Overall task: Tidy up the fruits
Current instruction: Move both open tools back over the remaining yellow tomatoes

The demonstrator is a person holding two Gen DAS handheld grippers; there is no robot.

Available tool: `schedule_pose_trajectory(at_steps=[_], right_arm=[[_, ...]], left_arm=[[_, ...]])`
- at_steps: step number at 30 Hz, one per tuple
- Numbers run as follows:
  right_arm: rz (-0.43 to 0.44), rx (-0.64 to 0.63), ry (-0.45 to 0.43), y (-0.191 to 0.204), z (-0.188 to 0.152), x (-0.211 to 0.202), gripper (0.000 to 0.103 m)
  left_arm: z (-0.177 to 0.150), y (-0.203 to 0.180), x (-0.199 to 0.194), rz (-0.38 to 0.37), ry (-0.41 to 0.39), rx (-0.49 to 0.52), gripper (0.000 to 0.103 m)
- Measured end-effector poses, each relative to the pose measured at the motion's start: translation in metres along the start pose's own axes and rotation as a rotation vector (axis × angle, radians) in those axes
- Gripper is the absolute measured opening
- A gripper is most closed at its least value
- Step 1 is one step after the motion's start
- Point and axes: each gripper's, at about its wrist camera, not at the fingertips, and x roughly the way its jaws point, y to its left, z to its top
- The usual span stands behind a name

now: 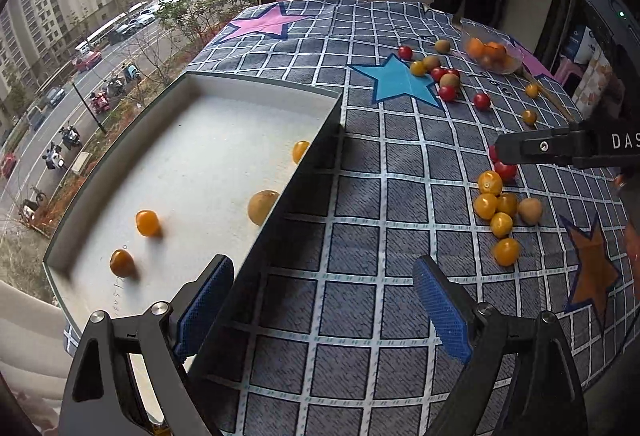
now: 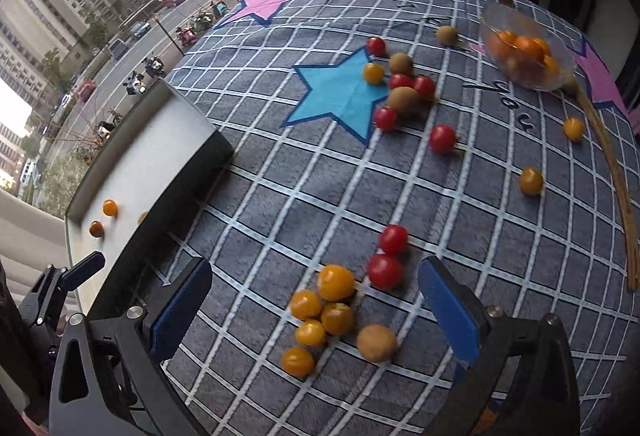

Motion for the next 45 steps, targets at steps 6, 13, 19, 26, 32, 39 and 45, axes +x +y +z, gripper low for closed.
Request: schedule_pose_trajectory(at_steps=[6, 13, 19, 26, 32, 39, 45], right_arm=[[-0.117, 0.105, -0.005, -0.070, -0.027, -0.011, 0.103], [-0.213, 0.113, -0.019, -0.097, -0.048, -0.011, 0.103], [-0.257, 0.085, -0.056, -0.094, -0.047, -0.001, 0.103], [-0.326, 0.140, -0.103, -0.110, -0.034, 0.013, 0.103], [-0.299, 0.112, -0.111, -0.110, -0.009, 0.021, 0.103], [-0.313, 0.109, -0.154, -0.113, 0.026, 0.031, 0.090], [-0.308, 0.085, -0.174, -0.110, 0.041, 0.033, 0.062]], left_arm=[[0.002, -0.025, 0.015, 0.000, 0.040, 0.036, 0.092], [0.000, -0.058, 0.025, -0.031, 0.051, 0.082, 0.092], [-0.003, -0.084, 0.025, -0.050, 0.041, 0.123, 0.092], [-0.001, -0.099, 0.026, -0.063, 0.013, 0.118, 0.092], [-0.002, -0.112, 0.026, -0.067, 0.012, 0.129, 0.092], [-0.005, -0.119, 0.015, -0.090, -0.012, 0.141, 0.092], [-0.005, -0.127, 0.032, -0.092, 0.035, 0.135, 0.075]])
